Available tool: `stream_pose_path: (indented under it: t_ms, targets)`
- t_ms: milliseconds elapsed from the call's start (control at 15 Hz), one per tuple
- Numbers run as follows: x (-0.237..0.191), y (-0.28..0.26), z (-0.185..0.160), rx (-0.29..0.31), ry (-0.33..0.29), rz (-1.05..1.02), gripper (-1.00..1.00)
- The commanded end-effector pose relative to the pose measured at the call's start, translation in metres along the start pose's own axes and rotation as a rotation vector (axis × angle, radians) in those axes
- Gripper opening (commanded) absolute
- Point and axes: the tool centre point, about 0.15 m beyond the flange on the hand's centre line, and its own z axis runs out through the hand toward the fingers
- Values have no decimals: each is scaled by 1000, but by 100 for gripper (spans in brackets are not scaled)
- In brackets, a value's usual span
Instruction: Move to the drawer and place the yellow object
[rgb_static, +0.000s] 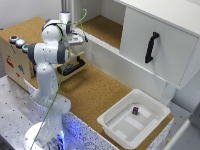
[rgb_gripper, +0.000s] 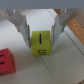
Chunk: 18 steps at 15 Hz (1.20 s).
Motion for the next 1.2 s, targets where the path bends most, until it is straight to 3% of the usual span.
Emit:
stream_pose_path:
  t_ms: [0,1000,1067,1133]
  targets:
    - [-21,-7,-22,35,76,-18,100]
    - [-21,-7,-22,35,76,-18,100]
    - [-9,-8,-26,-5,32,-21,100]
    - [-8,-14,-39,-31,42,-72,100]
